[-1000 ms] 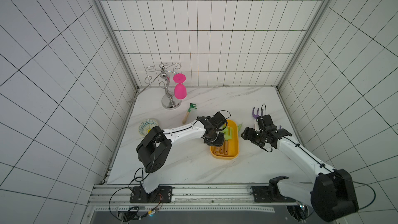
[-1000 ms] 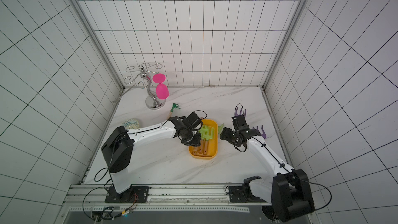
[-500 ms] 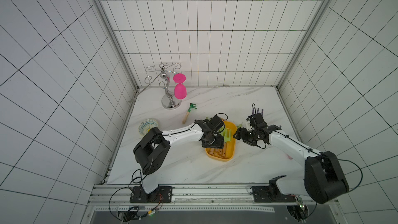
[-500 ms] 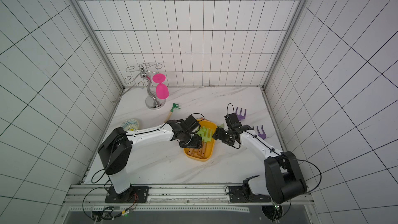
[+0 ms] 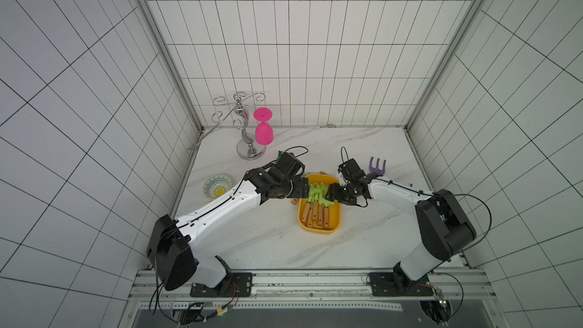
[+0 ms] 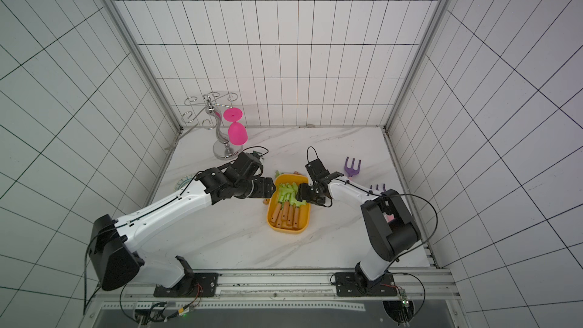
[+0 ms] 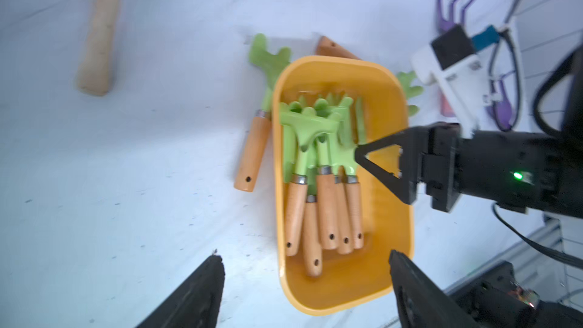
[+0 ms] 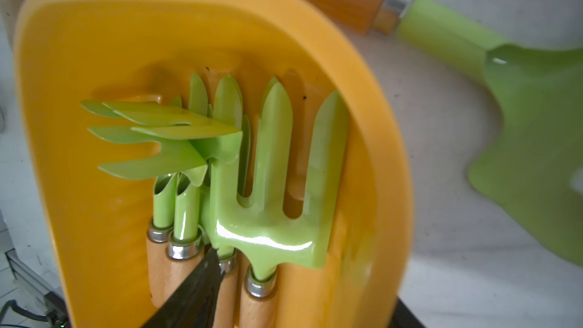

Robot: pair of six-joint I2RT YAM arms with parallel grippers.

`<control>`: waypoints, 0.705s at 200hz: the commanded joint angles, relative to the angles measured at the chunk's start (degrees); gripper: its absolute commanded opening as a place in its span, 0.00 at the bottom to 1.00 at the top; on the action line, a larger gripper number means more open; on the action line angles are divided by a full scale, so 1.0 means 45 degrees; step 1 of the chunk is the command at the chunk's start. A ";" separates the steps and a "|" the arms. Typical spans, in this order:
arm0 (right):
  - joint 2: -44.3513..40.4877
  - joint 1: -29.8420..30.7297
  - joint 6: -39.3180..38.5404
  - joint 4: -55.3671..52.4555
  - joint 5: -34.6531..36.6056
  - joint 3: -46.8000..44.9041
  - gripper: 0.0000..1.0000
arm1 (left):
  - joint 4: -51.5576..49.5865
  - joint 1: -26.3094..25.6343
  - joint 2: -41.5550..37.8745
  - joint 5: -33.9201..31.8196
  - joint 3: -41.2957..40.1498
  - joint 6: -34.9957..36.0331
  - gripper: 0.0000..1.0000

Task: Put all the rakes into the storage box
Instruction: Adjust the storage box at the center of the board.

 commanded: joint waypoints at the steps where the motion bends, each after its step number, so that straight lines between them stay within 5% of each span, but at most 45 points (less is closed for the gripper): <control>1: 0.0138 0.0650 -0.0651 -0.1014 0.0909 0.0680 0.59 | -0.0893 0.0653 -0.0433 -0.0891 -0.0552 0.0734 0.83; 43: -0.0278 0.1527 -0.0691 -0.1893 0.1938 0.0454 0.49 | -0.1076 0.1468 -0.0125 -0.1310 -0.0718 0.1533 0.83; 141: -0.2464 0.1847 0.0283 -0.3084 0.2933 -0.1228 0.36 | 0.0732 0.1467 0.4169 -0.0298 0.0171 0.4895 0.79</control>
